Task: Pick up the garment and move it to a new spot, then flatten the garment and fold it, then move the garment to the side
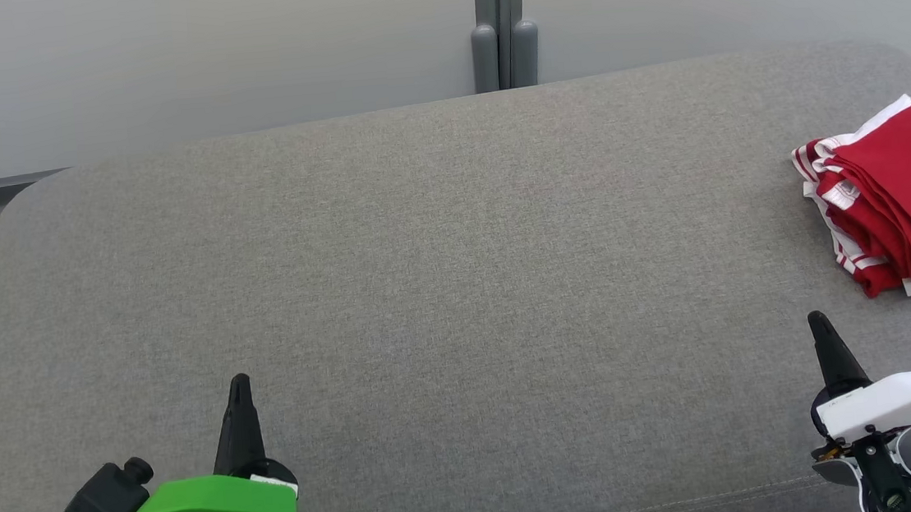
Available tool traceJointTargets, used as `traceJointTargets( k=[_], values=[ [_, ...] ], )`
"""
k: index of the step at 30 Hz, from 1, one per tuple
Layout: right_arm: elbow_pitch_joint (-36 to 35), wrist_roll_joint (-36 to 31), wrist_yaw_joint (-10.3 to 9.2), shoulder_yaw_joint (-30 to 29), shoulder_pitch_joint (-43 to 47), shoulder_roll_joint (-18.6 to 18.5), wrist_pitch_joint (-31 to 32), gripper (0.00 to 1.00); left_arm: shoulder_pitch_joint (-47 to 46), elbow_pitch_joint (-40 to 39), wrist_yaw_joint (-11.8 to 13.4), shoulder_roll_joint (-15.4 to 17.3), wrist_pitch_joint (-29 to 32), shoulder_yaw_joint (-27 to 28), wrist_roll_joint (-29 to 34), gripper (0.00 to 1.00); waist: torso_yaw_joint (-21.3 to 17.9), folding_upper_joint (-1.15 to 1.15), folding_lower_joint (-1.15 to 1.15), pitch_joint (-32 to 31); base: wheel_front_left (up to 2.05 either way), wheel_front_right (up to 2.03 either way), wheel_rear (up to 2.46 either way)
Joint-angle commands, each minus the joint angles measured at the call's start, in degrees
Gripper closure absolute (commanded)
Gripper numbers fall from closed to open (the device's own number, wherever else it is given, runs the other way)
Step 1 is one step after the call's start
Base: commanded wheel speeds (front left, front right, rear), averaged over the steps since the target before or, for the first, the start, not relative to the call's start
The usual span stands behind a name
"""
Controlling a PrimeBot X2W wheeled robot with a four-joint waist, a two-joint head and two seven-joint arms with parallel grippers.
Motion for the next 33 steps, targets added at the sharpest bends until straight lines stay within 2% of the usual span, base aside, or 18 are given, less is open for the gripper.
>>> traceJointTargets(
  k=[1,33],
  values=[
    [-0.28,2.14,-0.01,-0.54,-1.6,-0.46,0.63,1.0,-2.01,-0.35,-0.54,0.19,0.23,0.28,-1.98,1.0,0.0,0.0,0.0,0.01,0.0,0.0,0.0],
    [2.17,22.18,-0.01,-5.24,-4.52,-0.96,7.76,1.0,-5.46,1.86,-2.97,0.14,2.91,1.36,-21.06,1.0,0.02,0.0,0.0,0.17,0.0,0.0,0.0]
  ],
)
